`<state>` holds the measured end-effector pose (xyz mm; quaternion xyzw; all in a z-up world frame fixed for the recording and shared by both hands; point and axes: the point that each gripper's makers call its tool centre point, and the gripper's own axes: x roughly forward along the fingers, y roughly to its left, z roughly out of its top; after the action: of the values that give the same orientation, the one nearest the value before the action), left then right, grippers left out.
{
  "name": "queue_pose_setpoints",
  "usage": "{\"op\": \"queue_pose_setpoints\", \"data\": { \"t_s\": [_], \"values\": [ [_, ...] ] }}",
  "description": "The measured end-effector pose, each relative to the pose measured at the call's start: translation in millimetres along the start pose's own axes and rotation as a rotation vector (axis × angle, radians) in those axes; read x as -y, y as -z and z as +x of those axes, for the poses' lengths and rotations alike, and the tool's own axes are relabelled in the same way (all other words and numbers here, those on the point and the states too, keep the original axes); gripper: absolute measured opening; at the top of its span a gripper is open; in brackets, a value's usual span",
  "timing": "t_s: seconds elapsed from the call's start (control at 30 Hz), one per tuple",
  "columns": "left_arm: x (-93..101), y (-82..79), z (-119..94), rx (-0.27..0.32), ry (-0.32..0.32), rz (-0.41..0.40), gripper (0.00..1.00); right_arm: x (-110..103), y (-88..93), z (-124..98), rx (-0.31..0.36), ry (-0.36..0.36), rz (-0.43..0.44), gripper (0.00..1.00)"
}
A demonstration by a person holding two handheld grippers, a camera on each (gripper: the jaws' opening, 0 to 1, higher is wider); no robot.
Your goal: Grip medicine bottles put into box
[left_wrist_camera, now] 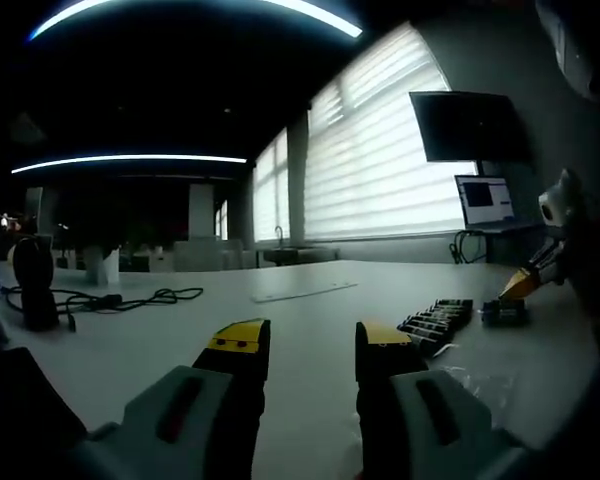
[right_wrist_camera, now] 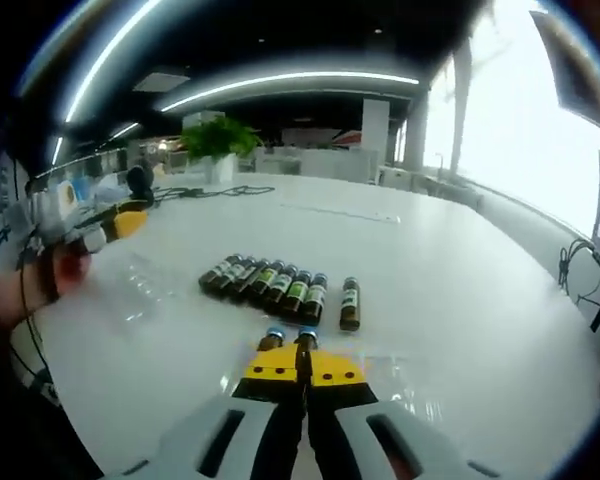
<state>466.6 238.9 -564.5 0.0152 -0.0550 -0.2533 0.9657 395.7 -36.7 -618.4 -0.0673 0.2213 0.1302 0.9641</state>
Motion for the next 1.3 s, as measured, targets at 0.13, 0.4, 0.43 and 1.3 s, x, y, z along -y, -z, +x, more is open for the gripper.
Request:
{"op": "queue_pose_setpoints", "data": {
  "t_s": [0.13, 0.4, 0.43, 1.3],
  "values": [
    [-0.5, -0.6, 0.0, 0.003, -0.001, -0.003, 0.27, 0.7, 0.5, 0.3, -0.001, -0.001, 0.012, 0.0],
    [-0.2, -0.6, -0.2, 0.003, 0.0, -0.003, 0.27, -4.4, 0.9, 1.7, 0.004, 0.014, -0.094, 0.0],
    [-0.4, -0.7, -0.3, 0.004, -0.001, -0.003, 0.27, -4.8, -0.3, 2.1, 0.011, 0.021, -0.119, 0.0],
    [-0.7, -0.8, -1.0, 0.007, 0.0, -0.003, 0.27, 3.2, 2.0, 6.1, 0.022, 0.007, -0.016, 0.0]
  ]
}}
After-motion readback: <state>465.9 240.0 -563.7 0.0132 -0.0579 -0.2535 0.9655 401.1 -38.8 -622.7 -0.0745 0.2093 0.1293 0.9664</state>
